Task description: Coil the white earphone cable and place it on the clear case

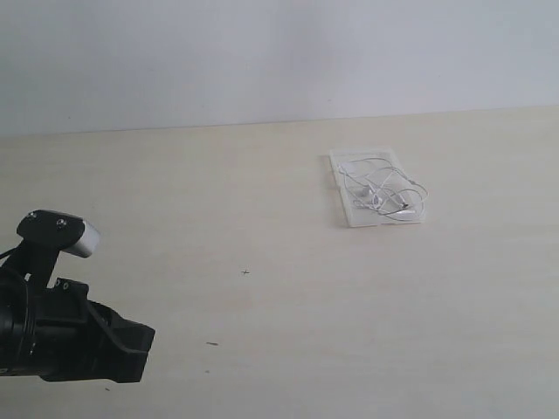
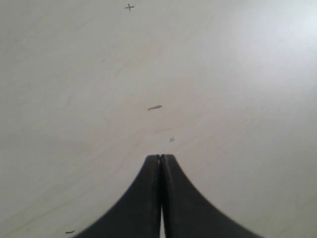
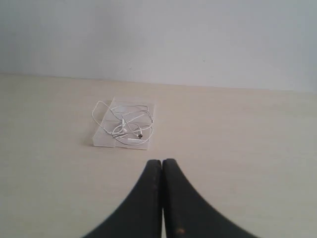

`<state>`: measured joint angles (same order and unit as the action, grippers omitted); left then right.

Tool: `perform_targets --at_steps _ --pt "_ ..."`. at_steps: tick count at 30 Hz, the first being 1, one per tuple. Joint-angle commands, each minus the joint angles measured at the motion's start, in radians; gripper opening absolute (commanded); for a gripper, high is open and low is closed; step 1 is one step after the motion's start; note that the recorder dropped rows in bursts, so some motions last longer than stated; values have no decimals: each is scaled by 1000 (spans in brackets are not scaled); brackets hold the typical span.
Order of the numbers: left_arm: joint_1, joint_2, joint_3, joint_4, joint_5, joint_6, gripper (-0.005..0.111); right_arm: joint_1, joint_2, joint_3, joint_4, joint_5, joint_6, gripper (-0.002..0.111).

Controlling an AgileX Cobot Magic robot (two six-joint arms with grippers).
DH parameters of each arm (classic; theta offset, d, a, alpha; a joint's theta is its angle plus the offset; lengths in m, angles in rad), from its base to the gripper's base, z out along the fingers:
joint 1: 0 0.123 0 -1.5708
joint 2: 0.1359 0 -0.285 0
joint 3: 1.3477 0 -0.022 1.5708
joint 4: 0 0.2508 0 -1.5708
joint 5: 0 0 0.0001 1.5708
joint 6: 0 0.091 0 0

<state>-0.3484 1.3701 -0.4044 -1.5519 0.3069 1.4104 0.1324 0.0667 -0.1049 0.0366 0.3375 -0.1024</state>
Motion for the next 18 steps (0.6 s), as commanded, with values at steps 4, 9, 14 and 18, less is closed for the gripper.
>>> perform_targets --at_steps 4,9,14,18 --pt "0 -2 -6 -5 -1 0 0 -6 -58 105 -8 -108 56 0" --pt "0 -2 -6 -3 -1 0 0 -6 -67 105 -8 -90 129 0" --pt "0 -2 -6 -3 -1 0 0 -6 -67 105 -8 -90 132 0" --pt "0 -2 -6 -3 -1 0 0 -28 -67 105 -8 -78 132 0"
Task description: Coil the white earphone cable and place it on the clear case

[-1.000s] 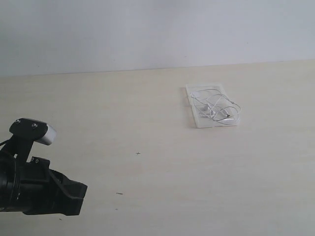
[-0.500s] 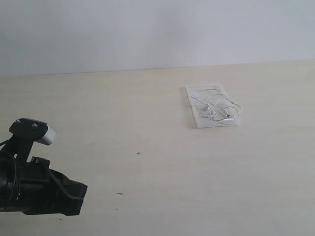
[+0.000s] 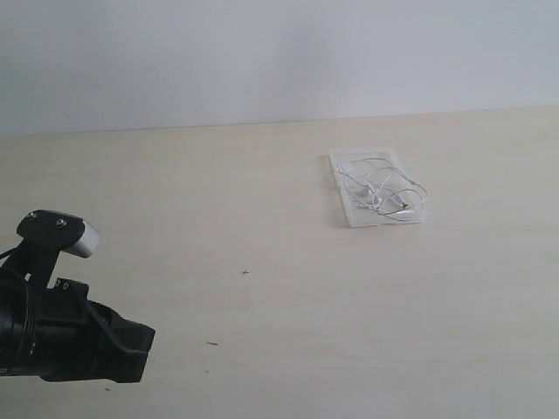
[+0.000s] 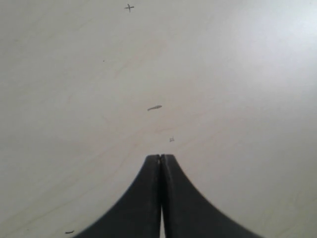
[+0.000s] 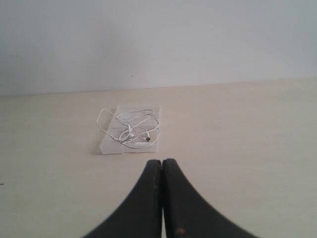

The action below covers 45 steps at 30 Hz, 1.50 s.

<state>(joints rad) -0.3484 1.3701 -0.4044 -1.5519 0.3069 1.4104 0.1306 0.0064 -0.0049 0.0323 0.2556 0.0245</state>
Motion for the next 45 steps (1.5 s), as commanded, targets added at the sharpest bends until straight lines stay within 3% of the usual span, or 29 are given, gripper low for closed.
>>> perform_targets --at_steps 1,37,45 --pt "0 -2 -6 -3 -1 0 0 -36 -6 5 5 4 5 0" --pt "0 -2 -6 -2 -1 2 0 -46 -6 5 15 4 -41 0" --pt "0 -5 -6 4 -129 57 0 -46 -6 5 15 4 -39 0"
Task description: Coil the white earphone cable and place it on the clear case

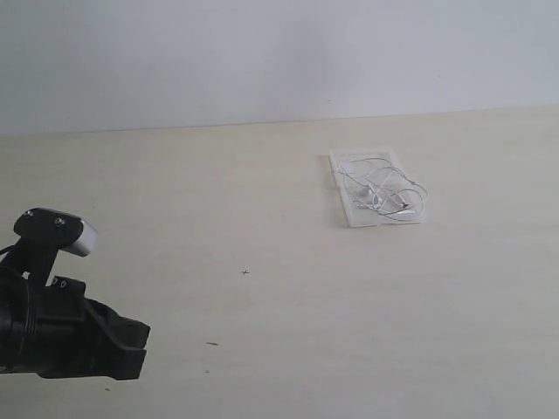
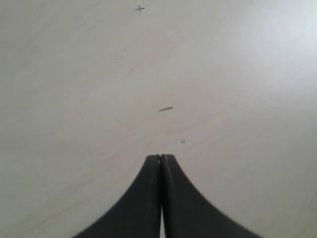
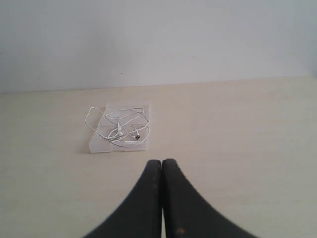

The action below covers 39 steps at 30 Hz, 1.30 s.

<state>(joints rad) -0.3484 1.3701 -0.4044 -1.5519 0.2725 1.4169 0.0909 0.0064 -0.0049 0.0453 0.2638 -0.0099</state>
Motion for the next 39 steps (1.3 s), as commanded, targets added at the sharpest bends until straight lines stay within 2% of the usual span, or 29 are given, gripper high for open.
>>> perform_targets --at_steps 1,6,10,12,18,21,22,25,26,29,31,36,39 --pt "0 -15 -6 4 -146 80 0 -6 -6 5 2 -5 -5 0" --pt "0 -147 -6 4 -465 133 0 -6 -6 5 2 -5 -6 0" --pt "2 -370 -6 4 -710 127 0 -6 -6 5 2 -5 -6 0" --pt "27 -490 -6 4 -772 120 0 -6 -6 5 2 -5 -6 0" --pt "169 -832 -6 -2 -763 122 0 -6 -6 5 2 -5 -6 0" --pt "247 -966 -6 -72 -727 122 0 -6 -6 5 2 -5 -6 0" --pt "275 -1027 -6 -141 -720 124 0 -6 -6 5 2 -5 -6 0" --pt "281 -1103 -6 -193 -655 117 0 -6 -6 5 2 -5 -6 0" --pt "281 -1139 -8 -193 -564 111 0 -6 -6 5 2 -5 -6 0" --pt "281 -1189 -45 -193 -412 57 0 -6 -6 5 2 -5 -6 0" --pt "281 -1199 -59 -193 -410 -53 0 -6 -6 5 2 -5 -6 0" --pt "281 -1199 -59 -193 -461 -648 0 -6 -6 5 2 -5 -6 0" --pt "281 -1206 -59 -129 -459 -809 0 -6 -6 5 2 -5 -6 0"
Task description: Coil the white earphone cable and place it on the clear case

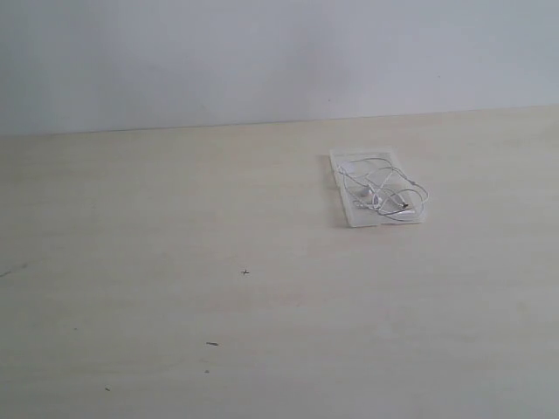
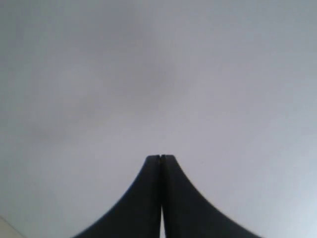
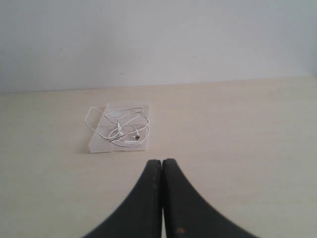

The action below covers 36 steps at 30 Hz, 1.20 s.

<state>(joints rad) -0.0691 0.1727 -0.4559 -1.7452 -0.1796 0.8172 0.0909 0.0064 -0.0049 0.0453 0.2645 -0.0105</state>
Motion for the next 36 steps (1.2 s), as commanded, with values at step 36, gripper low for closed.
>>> perform_targets --at_steps 36 --pt "33 -173 456 1499 521 -594 0 -6 -6 5 2 -5 -6 0"
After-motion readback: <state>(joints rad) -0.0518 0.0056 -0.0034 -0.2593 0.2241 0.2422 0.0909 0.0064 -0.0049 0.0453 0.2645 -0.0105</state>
